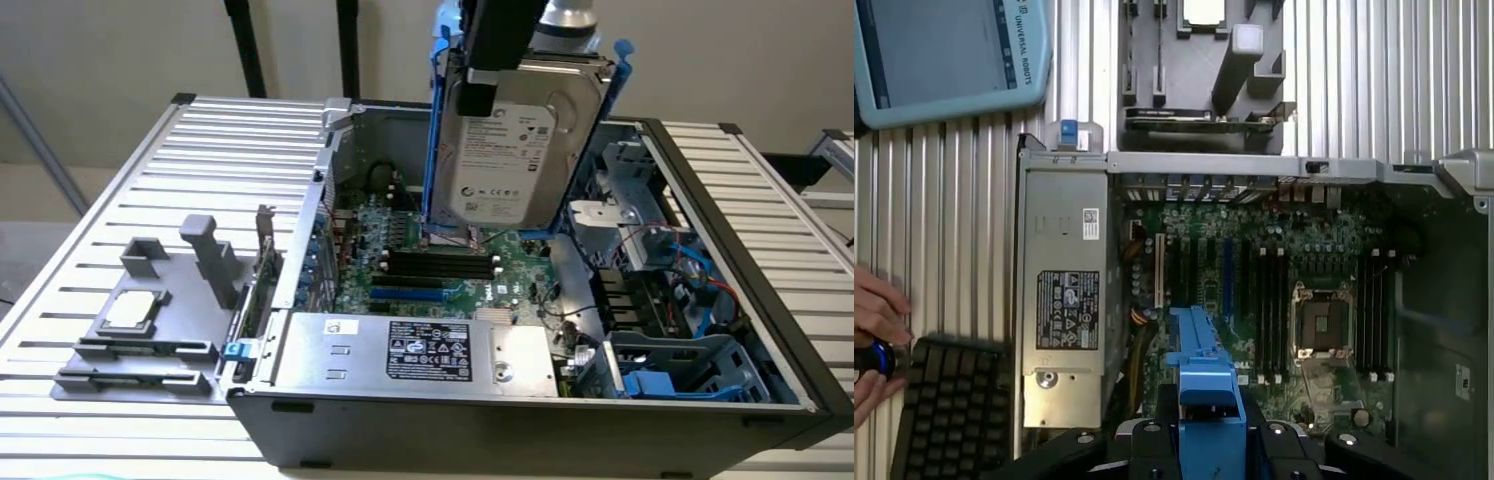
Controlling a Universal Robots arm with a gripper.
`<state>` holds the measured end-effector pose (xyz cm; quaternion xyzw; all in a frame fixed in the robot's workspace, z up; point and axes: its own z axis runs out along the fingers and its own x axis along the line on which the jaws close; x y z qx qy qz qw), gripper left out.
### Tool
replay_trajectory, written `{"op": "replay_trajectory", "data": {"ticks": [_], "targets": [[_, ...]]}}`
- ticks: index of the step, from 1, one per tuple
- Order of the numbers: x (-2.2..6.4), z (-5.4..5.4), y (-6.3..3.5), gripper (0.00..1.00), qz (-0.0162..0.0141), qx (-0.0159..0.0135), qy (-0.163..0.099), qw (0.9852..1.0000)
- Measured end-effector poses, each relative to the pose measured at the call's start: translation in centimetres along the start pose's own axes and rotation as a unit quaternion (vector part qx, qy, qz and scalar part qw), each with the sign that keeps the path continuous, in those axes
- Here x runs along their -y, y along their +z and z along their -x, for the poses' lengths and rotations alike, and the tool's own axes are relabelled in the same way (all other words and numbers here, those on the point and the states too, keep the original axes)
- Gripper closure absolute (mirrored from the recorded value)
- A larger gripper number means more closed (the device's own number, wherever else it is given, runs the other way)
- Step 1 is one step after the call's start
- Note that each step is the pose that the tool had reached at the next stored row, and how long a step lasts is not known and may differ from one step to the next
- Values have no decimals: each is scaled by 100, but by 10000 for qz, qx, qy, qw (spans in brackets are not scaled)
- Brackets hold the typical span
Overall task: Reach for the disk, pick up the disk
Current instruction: 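Pick up the disk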
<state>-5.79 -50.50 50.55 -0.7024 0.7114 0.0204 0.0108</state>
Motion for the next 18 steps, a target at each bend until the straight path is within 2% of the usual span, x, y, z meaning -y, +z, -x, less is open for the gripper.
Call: {"op": "replay_trajectory", "data": {"ticks": [12,18], "targets": [[458,-235,-17,67,0,0,0,10000],[639,-369,-23,67,0,0,-1,10000]]}}
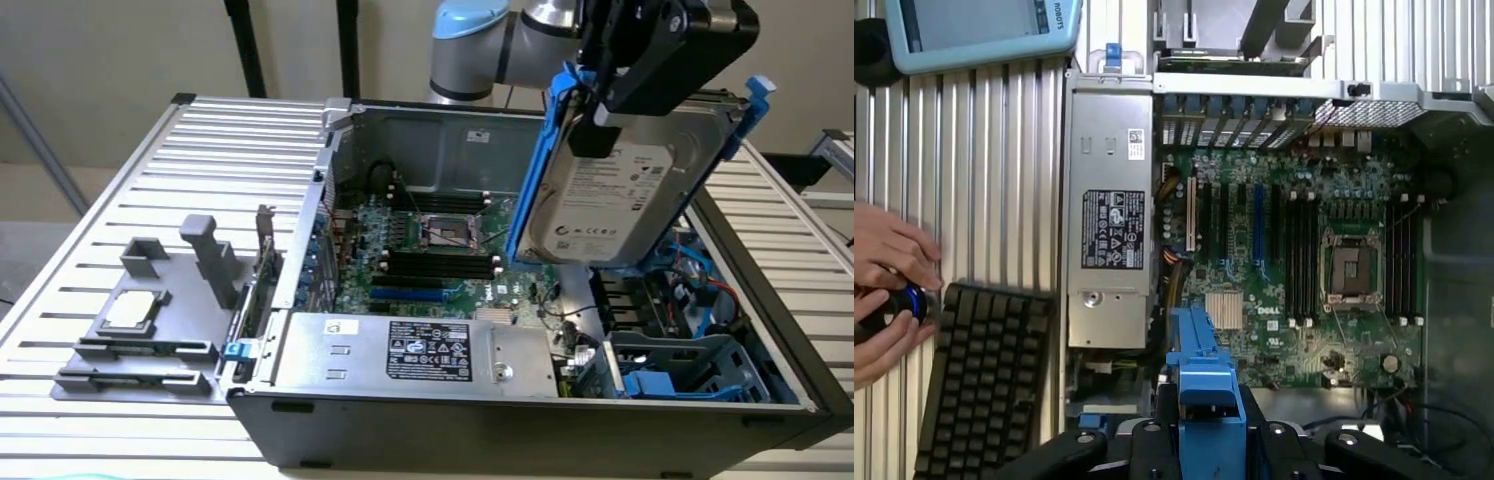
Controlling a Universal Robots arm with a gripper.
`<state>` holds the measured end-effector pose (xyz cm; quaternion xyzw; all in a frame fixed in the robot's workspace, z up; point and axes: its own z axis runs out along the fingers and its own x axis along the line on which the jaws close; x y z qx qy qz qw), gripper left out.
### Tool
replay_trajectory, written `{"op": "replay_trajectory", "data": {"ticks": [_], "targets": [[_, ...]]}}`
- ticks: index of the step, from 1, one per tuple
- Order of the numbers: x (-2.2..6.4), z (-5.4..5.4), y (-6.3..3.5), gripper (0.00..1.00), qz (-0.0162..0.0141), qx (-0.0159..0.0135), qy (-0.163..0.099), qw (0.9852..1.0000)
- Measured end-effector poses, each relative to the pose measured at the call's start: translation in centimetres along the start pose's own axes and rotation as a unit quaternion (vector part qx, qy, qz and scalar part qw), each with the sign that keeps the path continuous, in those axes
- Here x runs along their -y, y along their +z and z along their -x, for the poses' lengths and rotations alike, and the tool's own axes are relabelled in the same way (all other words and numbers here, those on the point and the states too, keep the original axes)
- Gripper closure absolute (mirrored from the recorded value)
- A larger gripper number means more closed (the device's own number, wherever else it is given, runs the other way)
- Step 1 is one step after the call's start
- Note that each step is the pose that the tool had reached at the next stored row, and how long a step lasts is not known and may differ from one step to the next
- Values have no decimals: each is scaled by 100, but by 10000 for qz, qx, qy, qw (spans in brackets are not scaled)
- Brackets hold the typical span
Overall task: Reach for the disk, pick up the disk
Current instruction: 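Pick up the disk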
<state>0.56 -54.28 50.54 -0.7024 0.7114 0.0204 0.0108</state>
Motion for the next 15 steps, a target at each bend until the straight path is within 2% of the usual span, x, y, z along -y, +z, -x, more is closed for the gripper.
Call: {"op": "replay_trajectory", "data": {"ticks": [10,15], "targets": [[265,-237,-10,67,0,0,0,10000],[455,-329,-14,67,0,0,0,10000]]}}
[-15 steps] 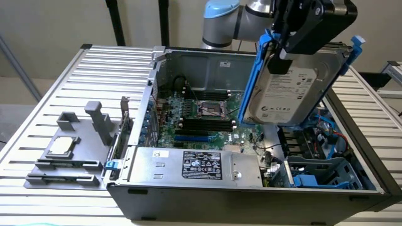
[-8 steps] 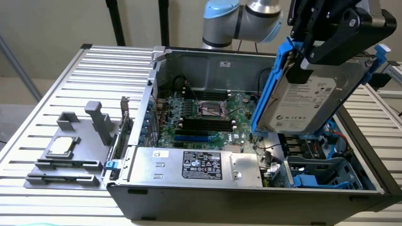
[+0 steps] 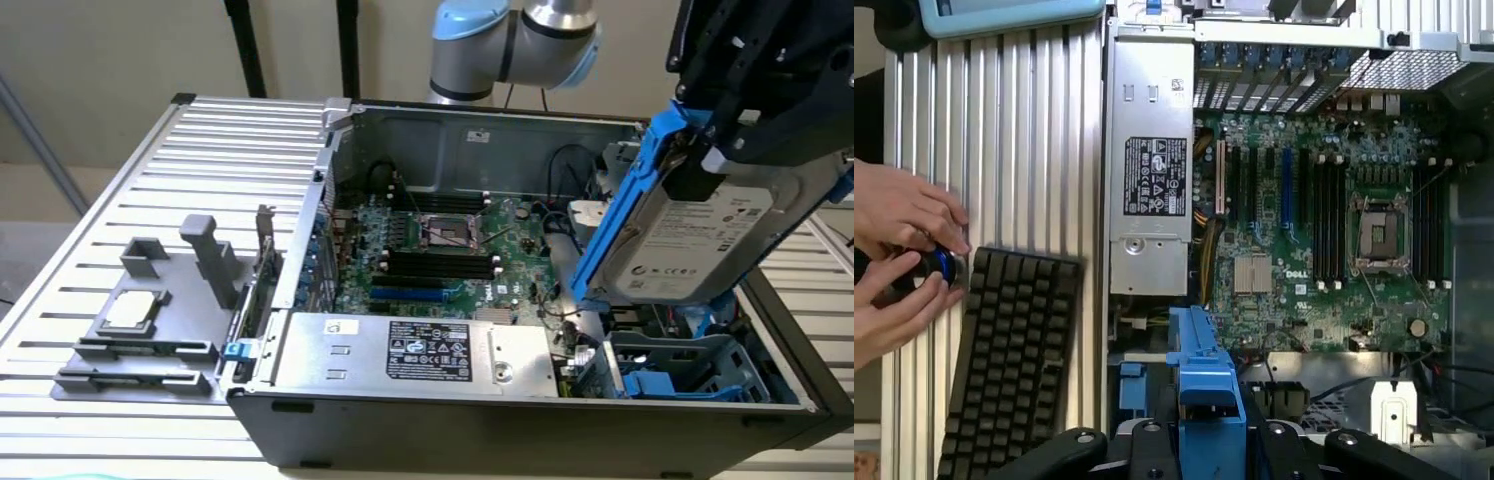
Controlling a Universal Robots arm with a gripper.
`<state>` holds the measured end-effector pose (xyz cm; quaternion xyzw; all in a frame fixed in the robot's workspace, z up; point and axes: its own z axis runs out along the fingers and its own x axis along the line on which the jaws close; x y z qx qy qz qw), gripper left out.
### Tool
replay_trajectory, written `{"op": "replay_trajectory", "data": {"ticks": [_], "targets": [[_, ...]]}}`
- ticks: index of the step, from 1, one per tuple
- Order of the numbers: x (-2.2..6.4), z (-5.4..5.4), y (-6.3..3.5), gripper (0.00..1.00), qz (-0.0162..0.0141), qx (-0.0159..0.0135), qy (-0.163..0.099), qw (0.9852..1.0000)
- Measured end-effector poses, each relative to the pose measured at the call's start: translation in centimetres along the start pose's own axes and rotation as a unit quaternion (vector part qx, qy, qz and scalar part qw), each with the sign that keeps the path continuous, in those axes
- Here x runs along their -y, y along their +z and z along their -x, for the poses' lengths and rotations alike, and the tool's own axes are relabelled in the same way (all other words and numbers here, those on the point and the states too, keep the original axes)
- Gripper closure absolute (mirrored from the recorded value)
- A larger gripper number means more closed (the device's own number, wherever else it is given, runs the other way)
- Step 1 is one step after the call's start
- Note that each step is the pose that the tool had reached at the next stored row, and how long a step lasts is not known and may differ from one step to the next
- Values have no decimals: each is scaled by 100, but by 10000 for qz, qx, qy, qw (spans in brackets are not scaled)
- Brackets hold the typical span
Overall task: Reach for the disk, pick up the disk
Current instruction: 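Pick up the disk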
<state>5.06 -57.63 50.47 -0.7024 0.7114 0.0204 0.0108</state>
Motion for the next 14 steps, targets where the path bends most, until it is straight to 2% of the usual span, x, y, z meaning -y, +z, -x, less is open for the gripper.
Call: {"op": "replay_trajectory", "data": {"ticks": [11,12,14], "targets": [[503,-82,21,67,0,0,0,10000],[542,-90,24,67,0,0,-1,10000],[563,-100,32,67,2,4,0,10000]]}}
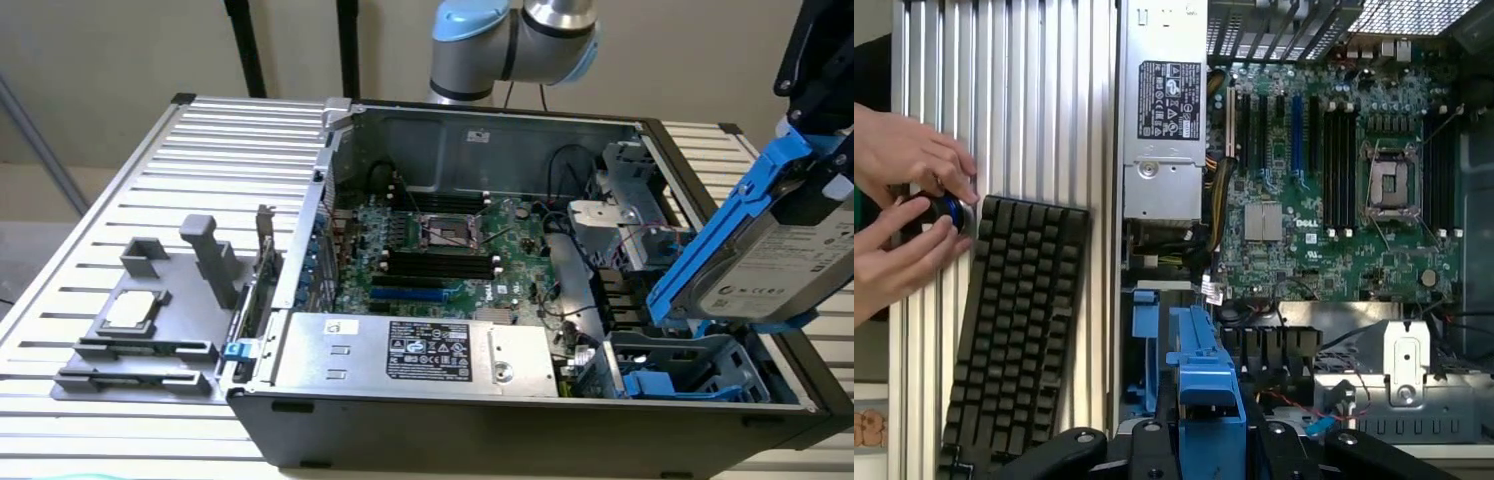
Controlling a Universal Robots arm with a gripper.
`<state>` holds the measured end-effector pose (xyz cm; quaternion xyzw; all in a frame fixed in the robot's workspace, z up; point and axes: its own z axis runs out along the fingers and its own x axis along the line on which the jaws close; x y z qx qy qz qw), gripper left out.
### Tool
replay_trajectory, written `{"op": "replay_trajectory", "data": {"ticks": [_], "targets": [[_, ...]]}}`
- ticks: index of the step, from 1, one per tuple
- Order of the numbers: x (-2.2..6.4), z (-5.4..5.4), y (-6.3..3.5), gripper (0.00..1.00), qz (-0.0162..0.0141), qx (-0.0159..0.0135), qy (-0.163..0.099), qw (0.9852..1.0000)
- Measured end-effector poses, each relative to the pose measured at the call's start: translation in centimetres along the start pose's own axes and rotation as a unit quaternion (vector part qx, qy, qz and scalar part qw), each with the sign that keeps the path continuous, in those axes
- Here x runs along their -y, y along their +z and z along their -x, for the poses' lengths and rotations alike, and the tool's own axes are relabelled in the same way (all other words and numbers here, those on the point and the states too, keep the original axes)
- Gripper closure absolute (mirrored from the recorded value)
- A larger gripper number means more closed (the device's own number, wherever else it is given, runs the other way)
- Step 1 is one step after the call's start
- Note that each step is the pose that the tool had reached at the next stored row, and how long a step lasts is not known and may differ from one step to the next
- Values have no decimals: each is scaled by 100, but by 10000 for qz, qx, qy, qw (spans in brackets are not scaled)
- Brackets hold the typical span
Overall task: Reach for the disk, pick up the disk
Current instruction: 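Pick up the disk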
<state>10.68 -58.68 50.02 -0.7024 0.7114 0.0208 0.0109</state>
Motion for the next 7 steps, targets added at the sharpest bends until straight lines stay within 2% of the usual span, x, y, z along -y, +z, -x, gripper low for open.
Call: {"op": "replay_trajectory", "data": {"ticks": [7], "targets": [[1,0,0,67,2,-1,0,10000]]}}
